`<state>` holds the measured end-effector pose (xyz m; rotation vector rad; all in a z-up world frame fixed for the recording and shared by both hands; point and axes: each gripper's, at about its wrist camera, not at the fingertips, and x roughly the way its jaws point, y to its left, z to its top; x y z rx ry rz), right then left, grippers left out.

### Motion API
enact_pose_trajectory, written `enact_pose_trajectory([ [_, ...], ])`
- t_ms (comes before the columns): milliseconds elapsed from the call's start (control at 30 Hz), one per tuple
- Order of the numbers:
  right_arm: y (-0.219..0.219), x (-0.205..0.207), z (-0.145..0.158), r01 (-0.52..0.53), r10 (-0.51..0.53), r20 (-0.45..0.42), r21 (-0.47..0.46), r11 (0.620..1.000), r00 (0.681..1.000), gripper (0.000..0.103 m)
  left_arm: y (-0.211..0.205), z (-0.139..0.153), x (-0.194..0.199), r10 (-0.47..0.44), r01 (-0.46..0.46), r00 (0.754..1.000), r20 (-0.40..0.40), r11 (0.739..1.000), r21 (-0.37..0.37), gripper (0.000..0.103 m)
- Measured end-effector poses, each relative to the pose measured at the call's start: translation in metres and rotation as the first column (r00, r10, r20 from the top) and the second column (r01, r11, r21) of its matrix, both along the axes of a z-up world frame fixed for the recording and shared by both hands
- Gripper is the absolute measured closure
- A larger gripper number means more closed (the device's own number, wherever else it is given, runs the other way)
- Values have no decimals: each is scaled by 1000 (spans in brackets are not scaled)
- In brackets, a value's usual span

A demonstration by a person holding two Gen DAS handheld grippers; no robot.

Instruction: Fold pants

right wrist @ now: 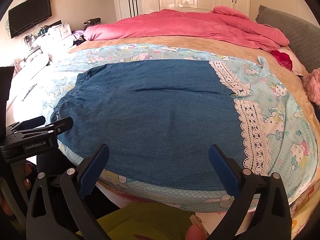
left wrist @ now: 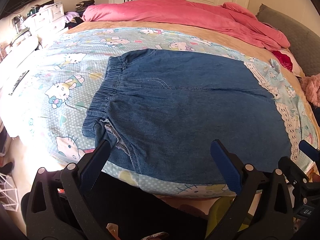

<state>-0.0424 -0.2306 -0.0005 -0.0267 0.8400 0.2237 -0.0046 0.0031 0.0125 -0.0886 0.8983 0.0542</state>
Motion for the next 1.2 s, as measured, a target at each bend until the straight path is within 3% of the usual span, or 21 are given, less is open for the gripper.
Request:
enact_pose_trajectory([
  [267,7,14,-4,-17,17,-3,-3,1000,1000,4,12,0,10,16,-16,1000,3,1000,-22,9],
  [567,22,56,-7,-55,54,-22,-25,998,998,4,36,-5,34,52,-52,999,-15,998,-46,9],
  [1200,65,181,-8,-196,193,-53,-61,979,980,4,100,-3,115,111,-113,993,-46,993,-37,9],
])
